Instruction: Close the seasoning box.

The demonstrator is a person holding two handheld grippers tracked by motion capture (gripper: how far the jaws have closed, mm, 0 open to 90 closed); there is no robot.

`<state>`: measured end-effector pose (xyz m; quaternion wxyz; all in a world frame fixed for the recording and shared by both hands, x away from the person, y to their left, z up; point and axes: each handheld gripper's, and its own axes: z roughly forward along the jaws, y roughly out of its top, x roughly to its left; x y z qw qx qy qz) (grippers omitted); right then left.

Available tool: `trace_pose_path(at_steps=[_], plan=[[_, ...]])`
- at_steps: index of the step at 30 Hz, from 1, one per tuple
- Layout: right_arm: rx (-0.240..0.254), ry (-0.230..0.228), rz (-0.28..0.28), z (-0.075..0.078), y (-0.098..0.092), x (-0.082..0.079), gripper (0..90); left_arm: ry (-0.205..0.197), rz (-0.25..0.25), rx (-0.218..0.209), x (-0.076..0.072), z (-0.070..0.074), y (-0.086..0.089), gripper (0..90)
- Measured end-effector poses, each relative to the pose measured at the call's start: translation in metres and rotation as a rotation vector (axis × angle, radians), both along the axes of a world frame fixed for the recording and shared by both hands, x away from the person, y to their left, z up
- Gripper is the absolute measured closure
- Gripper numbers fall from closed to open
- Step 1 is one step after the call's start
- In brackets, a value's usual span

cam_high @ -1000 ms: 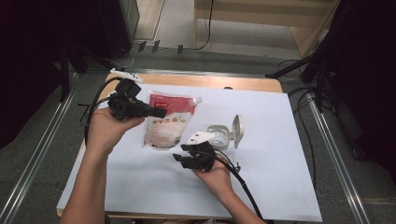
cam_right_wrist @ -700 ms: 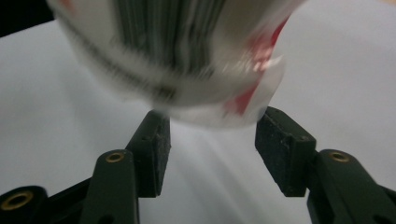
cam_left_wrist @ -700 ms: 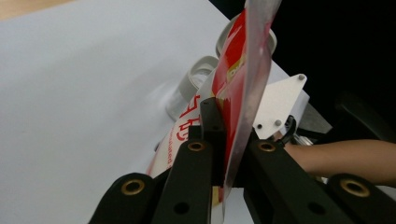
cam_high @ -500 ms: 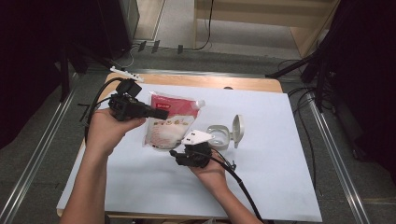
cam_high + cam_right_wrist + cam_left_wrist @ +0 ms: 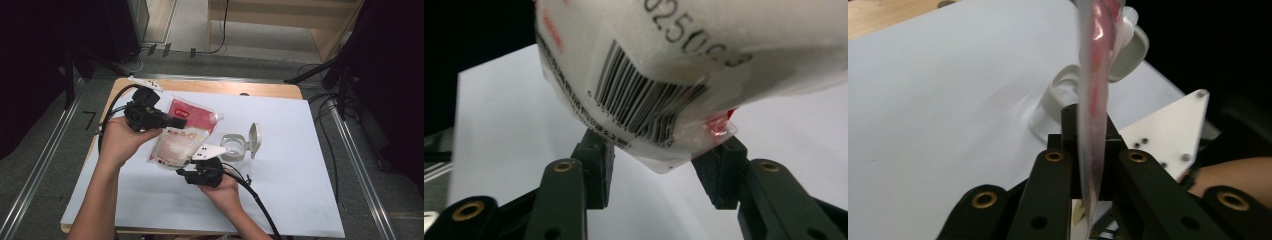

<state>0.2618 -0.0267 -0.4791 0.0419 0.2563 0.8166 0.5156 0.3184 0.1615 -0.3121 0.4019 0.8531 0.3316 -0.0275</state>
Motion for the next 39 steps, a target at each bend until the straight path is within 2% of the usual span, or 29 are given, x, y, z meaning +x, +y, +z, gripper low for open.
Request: trace_pose_path(at_steps=[3,5,7,9,10,11,15,17,18,21,24,26,27,29,31,32,34,37,39], plan=[[0.024,0.030,0.002,-0.001,0.000,-0.004,55.2,-0.018,-0.033,0.046,0.001,-0.006,-0.006,84.8],[0.044,0.037,0.006,0.001,-0.002,-0.006,55.4,-0.028,-0.098,0.081,0.001,-0.011,-0.012,83.8],[0.045,0.047,0.010,0.004,-0.003,-0.007,55.6,-0.015,-0.111,0.057,0.002,-0.014,-0.017,84.3],[0.055,0.064,0.013,0.006,-0.005,-0.007,55.6,0.031,-0.093,0.033,0.004,-0.015,-0.020,86.6],[0.058,0.071,0.018,0.006,-0.006,-0.007,55.4,0.048,-0.096,0.037,0.005,-0.015,-0.020,89.1],[0.054,0.070,0.020,0.006,-0.007,-0.007,55.3,0.083,-0.075,0.016,0.005,-0.016,-0.021,90.0],[0.029,0.039,0.018,0.005,-0.005,-0.009,51.0,0.178,-0.032,0.002,0.009,-0.018,-0.019,90.0],[0.016,0.013,0.008,0.004,-0.002,-0.013,48.7,0.206,-0.025,-0.017,0.011,-0.019,-0.017,90.0],[0.013,-0.003,0.006,0.004,-0.001,-0.013,47.9,0.237,-0.011,-0.029,0.011,-0.019,-0.016,90.0],[0.001,-0.025,-0.007,0.000,0.001,-0.013,46.8,0.275,0.005,-0.046,0.013,-0.023,-0.013,90.0],[-0.014,-0.069,-0.033,-0.005,0.004,-0.013,45.5,0.301,0.016,-0.075,0.015,-0.026,-0.012,90.0],[-0.025,-0.066,-0.053,-0.010,0.007,-0.011,45.4,0.318,0.002,-0.106,0.016,-0.029,-0.012,90.0],[-0.026,-0.056,-0.058,-0.012,0.008,-0.011,45.0,0.319,-0.006,-0.116,0.017,-0.030,-0.013,90.0],[-0.024,-0.087,-0.094,-0.015,0.011,-0.012,44.8,0.317,0.002,-0.094,0.017,-0.031,-0.017,90.0],[-0.021,-0.076,-0.104,-0.013,0.012,-0.012,49.0,0.327,0.005,-0.096,0.017,-0.035,-0.022,90.0],[-0.042,-0.094,-0.122,-0.013,0.013,-0.013,49.6,0.311,0.009,-0.070,0.017,-0.035,-0.023,90.0],[-0.063,-0.116,-0.112,-0.011,0.014,-0.017,52.6,0.280,0.021,-0.030,0.016,-0.035,-0.027,90.0],[-0.029,-0.068,-0.089,-0.008,0.011,-0.021,54.1,0.252,0.005,-0.040,0.015,-0.033,-0.028,90.0],[-0.006,-0.044,-0.073,-0.003,0.009,-0.022,54.9,0.215,-0.015,-0.035,0.014,-0.030,-0.029,89.7]])
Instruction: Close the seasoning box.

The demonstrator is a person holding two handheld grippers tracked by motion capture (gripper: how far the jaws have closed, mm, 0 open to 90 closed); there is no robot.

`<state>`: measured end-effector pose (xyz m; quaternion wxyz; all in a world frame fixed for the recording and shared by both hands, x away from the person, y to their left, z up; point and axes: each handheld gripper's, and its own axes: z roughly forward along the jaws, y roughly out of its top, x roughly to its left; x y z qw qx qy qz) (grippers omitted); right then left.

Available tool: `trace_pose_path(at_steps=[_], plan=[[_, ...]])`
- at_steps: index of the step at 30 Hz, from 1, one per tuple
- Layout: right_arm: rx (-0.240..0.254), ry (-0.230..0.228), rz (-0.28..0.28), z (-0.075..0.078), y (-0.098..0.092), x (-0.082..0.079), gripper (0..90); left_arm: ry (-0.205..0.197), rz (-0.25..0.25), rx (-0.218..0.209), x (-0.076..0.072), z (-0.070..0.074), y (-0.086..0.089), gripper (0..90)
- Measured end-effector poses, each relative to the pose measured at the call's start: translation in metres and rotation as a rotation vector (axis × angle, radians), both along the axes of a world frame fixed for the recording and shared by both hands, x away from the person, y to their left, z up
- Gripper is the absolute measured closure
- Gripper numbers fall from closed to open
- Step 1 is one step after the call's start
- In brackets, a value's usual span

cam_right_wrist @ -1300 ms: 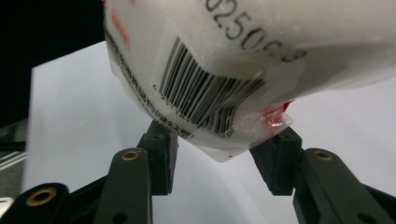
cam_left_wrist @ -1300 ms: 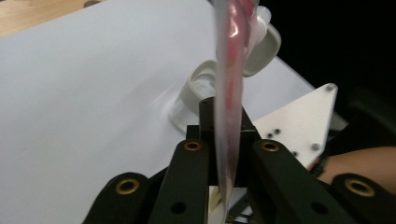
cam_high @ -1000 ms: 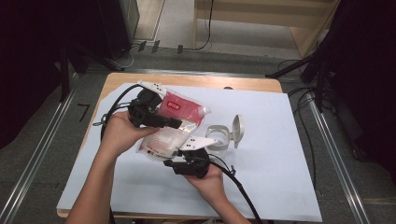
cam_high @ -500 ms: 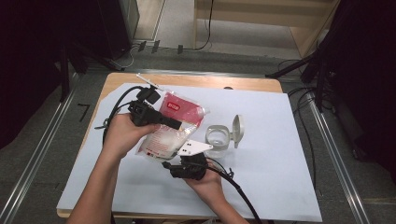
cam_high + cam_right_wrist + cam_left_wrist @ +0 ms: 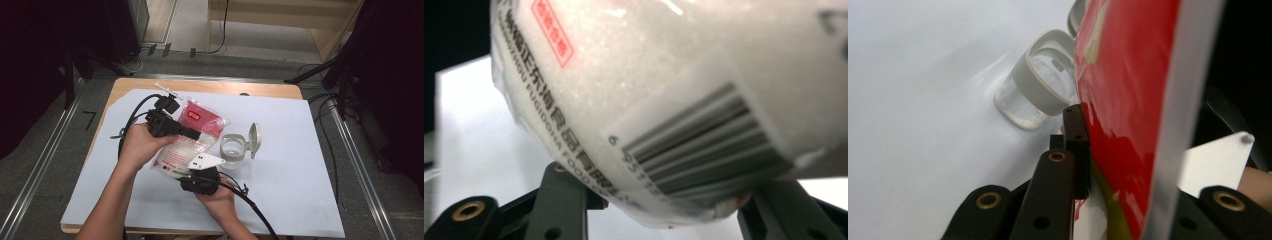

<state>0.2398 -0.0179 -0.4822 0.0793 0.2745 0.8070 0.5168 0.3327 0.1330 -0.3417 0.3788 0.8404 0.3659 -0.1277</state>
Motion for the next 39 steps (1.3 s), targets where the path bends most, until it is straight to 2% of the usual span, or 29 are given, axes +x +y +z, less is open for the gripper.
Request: trace_pose_path(at_steps=[2,6,8,10,13,15,19,26,29,33,37,39], plan=[[0.027,0.021,0.006,0.005,-0.003,-0.002,55.2,-0.027,-0.005,-0.005,-0.002,0.003,0.000,89.0],[0.052,0.046,0.020,0.011,-0.005,-0.006,55.7,-0.085,-0.013,0.016,-0.004,0.005,0.002,84.7],[0.066,0.071,0.022,0.012,-0.006,-0.006,55.8,-0.108,-0.032,0.026,-0.004,0.004,0.002,83.6],[0.080,0.099,0.034,0.012,-0.007,-0.007,55.8,-0.107,-0.031,0.026,-0.004,0.003,0.002,83.6],[0.082,0.110,0.033,0.014,-0.008,-0.008,56.0,-0.088,-0.020,0.013,-0.003,0.002,0.001,83.6],[0.088,0.117,0.036,0.015,-0.008,-0.009,56.0,-0.044,0.002,0.011,-0.002,0.002,0.001,83.5],[0.100,0.127,0.045,0.015,-0.009,-0.010,56.1,-0.036,-0.001,0.026,-0.003,0.000,-0.001,84.3],[0.058,0.099,0.037,0.016,-0.005,-0.015,56.1,0.006,-0.006,0.039,-0.004,-0.001,-0.015,89.4],[0.058,0.097,0.026,0.018,-0.003,-0.017,55.2,0.009,0.007,0.040,-0.007,0.002,-0.022,89.8],[0.061,0.094,-0.001,0.022,-0.002,-0.020,53.7,-0.008,0.021,0.055,-0.011,0.005,-0.030,89.6],[0.087,0.133,-0.013,0.023,-0.002,-0.019,57.5,-0.017,0.018,0.078,-0.012,0.004,-0.036,86.1],[0.105,0.147,-0.001,0.021,-0.002,-0.018,59.5,-0.016,0.029,0.084,-0.011,0.003,-0.035,83.6]])
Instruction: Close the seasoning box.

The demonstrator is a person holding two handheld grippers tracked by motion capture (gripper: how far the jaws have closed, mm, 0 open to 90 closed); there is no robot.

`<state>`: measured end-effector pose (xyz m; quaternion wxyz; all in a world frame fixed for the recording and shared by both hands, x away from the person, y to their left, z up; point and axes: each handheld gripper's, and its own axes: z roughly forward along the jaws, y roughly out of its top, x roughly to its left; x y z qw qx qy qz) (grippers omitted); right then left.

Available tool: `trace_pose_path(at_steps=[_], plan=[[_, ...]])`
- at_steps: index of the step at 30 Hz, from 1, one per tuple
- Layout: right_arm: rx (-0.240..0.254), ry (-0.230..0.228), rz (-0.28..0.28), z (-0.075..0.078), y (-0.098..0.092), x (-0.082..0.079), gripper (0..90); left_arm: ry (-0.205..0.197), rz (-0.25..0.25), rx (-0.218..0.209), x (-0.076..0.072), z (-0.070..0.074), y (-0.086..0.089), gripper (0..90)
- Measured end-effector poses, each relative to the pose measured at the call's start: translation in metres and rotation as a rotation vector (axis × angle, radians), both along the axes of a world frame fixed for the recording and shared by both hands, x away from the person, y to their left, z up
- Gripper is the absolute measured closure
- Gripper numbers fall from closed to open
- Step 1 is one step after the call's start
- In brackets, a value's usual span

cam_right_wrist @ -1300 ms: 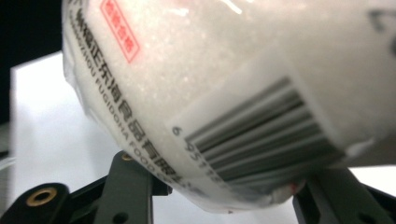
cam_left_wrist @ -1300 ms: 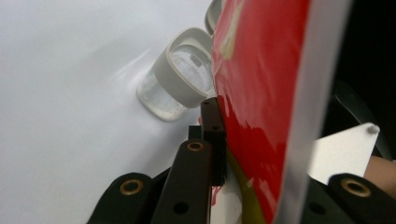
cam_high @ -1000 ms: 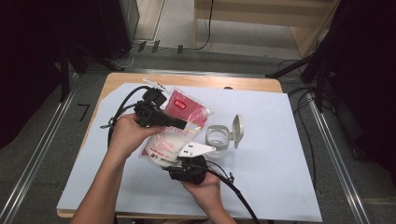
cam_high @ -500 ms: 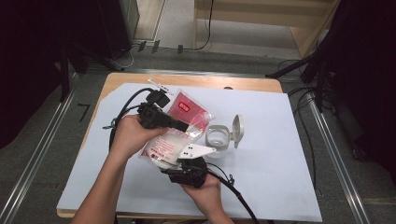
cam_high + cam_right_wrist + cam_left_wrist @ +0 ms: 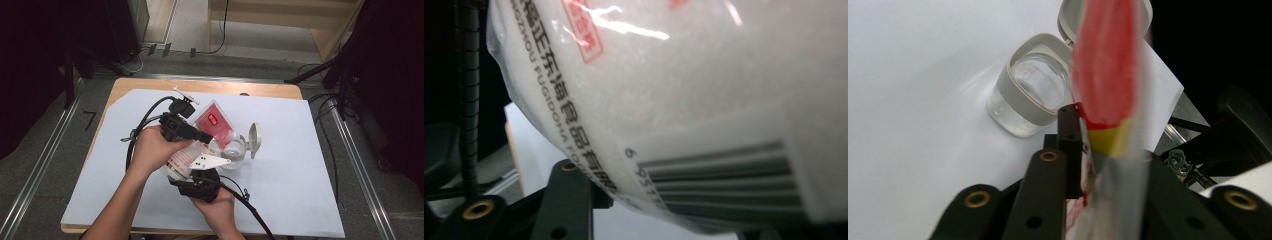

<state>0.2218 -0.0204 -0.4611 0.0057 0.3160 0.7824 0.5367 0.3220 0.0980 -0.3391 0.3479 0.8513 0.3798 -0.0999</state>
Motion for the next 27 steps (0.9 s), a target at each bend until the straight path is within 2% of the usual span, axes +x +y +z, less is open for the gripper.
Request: trace_pose_path(at_steps=[3,6,9,12,14,16,18,20,22,24,27], plan=[[0.033,0.026,0.012,-0.004,-0.001,0.000,61.2,0.024,0.012,-0.016,0.003,-0.002,0.003,80.7],[0.059,0.056,0.017,-0.008,-0.002,0.000,61.4,0.063,0.016,-0.063,0.005,-0.004,0.005,74.8],[0.088,0.082,0.014,-0.010,-0.003,0.000,61.5,0.071,0.021,-0.081,0.008,-0.007,0.007,74.9],[0.098,0.087,0.017,-0.013,-0.003,0.001,61.5,0.075,0.014,-0.078,0.008,-0.007,0.006,75.8],[0.110,0.104,0.017,-0.015,-0.004,0.002,61.6,0.057,0.015,-0.053,0.007,-0.007,0.005,80.4],[0.089,0.090,0.012,-0.015,-0.004,0.001,61.5,0.020,0.015,-0.005,0.005,-0.007,0.003,86.8],[0.069,0.084,0.018,-0.015,-0.004,0.000,61.2,0.018,0.010,0.016,0.004,-0.007,0.002,89.2],[0.036,0.047,0.005,-0.014,-0.002,-0.003,59.7,0.022,0.000,0.002,0.004,-0.007,0.001,90.0],[-0.007,0.012,-0.005,-0.010,0.002,-0.006,57.3,0.042,-0.021,-0.033,0.004,-0.007,-0.001,90.0],[-0.015,0.004,-0.010,-0.007,0.004,-0.007,55.7,0.025,-0.019,-0.025,0.002,-0.006,-0.005,89.8],[0.017,0.033,-0.013,-0.005,0.004,-0.007,56.5,0.022,-0.012,-0.020,0.001,-0.006,-0.007,87.3]])
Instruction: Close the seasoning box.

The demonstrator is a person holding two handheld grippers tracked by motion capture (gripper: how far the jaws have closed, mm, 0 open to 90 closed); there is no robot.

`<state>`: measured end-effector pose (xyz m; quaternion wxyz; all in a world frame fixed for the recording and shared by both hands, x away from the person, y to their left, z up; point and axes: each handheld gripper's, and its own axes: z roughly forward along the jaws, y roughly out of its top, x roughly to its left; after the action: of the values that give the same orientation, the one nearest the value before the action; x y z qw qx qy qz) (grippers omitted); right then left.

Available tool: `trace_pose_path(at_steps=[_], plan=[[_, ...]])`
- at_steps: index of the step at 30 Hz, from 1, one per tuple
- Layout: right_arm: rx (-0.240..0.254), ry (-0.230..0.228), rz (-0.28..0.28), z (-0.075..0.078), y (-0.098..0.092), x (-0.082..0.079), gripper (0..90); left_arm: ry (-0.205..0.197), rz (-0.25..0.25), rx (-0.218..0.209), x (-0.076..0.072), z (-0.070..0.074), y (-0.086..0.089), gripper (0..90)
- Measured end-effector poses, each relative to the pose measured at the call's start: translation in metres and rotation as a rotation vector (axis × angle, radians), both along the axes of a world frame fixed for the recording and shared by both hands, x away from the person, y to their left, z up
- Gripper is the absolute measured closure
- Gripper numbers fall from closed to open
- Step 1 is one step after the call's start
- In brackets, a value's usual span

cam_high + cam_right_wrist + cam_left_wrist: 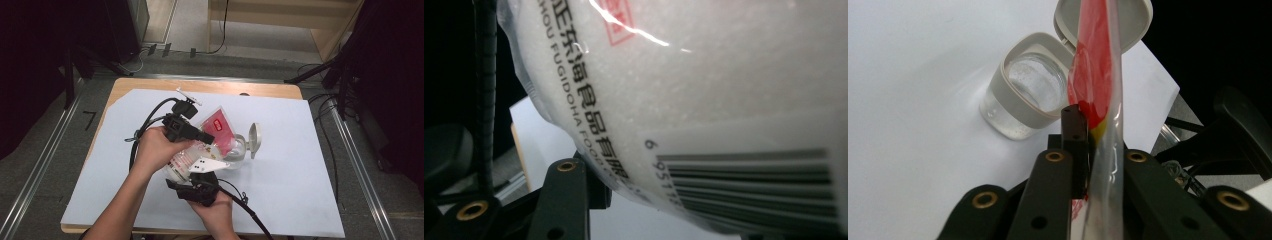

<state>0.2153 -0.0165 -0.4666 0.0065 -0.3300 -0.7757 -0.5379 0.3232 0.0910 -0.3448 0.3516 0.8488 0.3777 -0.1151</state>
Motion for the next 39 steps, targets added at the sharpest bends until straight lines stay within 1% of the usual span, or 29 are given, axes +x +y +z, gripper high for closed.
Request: trace_pose_path(at_steps=[1,4,6,8,11,12,13,14,15,16,17,18,20,22,23,24,25,27,28,29,30,31,33,34,36,39], plan=[[0.007,0.015,-0.003,0.000,0.000,0.001,56.9,0.006,0.004,-0.005,0.000,0.000,0.000,85.8],[0.040,0.043,0.011,-0.002,-0.001,0.004,59.5,0.017,0.012,-0.007,0.000,0.001,0.001,80.1],[0.056,0.051,0.012,-0.003,-0.003,0.006,60.5,0.003,0.017,0.003,0.000,0.002,0.003,79.5],[0.091,0.069,0.015,-0.005,-0.006,0.007,61.2,-0.009,0.011,0.014,0.000,0.004,0.004,77.6],[0.096,0.070,0.011,-0.006,-0.008,0.006,61.3,-0.014,-0.011,0.042,-0.001,0.006,0.006,77.6],[0.102,0.076,0.017,-0.007,-0.008,0.006,61.4,-0.021,-0.029,0.063,-0.001,0.007,0.006,77.9],[0.105,0.079,0.018,-0.007,-0.008,0.006,61.4,-0.038,-0.036,0.096,-0.003,0.008,0.005,78.6],[0.114,0.089,0.020,-0.008,-0.008,0.005,61.4,-0.057,-0.053,0.141,-0.004,0.008,0.005,79.3],[0.120,0.096,0.023,-0.008,-0.008,0.005,61.4,-0.073,-0.058,0.173,-0.005,0.009,0.004,80.7],[0.131,0.106,0.026,-0.008,-0.008,0.005,61.4,-0.085,-0.055,0.189,-0.006,0.010,0.004,81.9],[0.157,0.118,0.030,-0.008,-0.008,0.005,61.4,-0.075,-0.059,0.169,-0.006,0.011,0.005,80.8],[0.157,0.107,0.023,-0.008,-0.009,0.005,61.5,-0.055,-0.074,0.146,-0.005,0.013,0.008,80.2],[0.143,0.076,0.018,-0.005,-0.009,0.003,61.5,-0.046,-0.077,0.102,-0.005,0.015,0.013,81.4],[0.141,0.058,0.016,-0.004,-0.010,0.002,61.5,-0.036,-0.087,0.079,-0.004,0.016,0.017,81.6],[0.141,0.057,0.015,-0.003,-0.011,0.002,61.6,-0.023,-0.083,0.065,-0.004,0.016,0.019,81.1],[0.144,0.059,0.017,-0.003,-0.011,0.002,61.6,-0.022,-0.073,0.062,-0.003,0.016,0.020,81.0],[0.148,0.061,0.019,-0.003,-0.012,0.002,61.6,-0.027,-0.066,0.071,-0.003,0.016,0.021,82.2],[0.141,0.061,0.020,-0.001,-0.011,0.002,61.5,-0.024,-0.057,0.075,-0.002,0.015,0.020,85.8],[0.117,0.045,0.019,0.000,-0.010,0.002,61.2,-0.022,-0.058,0.071,-0.003,0.014,0.019,88.1],[0.089,0.024,0.017,0.001,-0.009,0.001,60.6,-0.022,-0.057,0.081,-0.003,0.014,0.017,88.7],[0.072,0.017,0.017,0.002,-0.007,0.000,59.8,-0.019,-0.047,0.077,-0.003,0.014,0.015,88.7],[0.064,0.016,0.018,0.003,-0.006,0.000,59.3,-0.021,-0.040,0.081,-0.004,0.013,0.013,89.0],[0.047,0.015,0.014,0.004,-0.004,0.000,57.5,-0.017,-0.046,0.089,-0.005,0.013,0.009,89.0],[0.029,0.014,0.010,0.004,-0.003,0.000,56.6,-0.018,-0.046,0.093,-0.005,0.013,0.008,88.9],[0.018,0.015,0.009,0.005,-0.001,0.001,54.5,-0.016,-0.035,0.081,-0.005,0.012,0.007,88.8],[0.023,0.025,0.006,0.006,0.000,0.004,54.9,-0.012,-0.020,0.072,-0.004,0.012,0.007,88.5]])
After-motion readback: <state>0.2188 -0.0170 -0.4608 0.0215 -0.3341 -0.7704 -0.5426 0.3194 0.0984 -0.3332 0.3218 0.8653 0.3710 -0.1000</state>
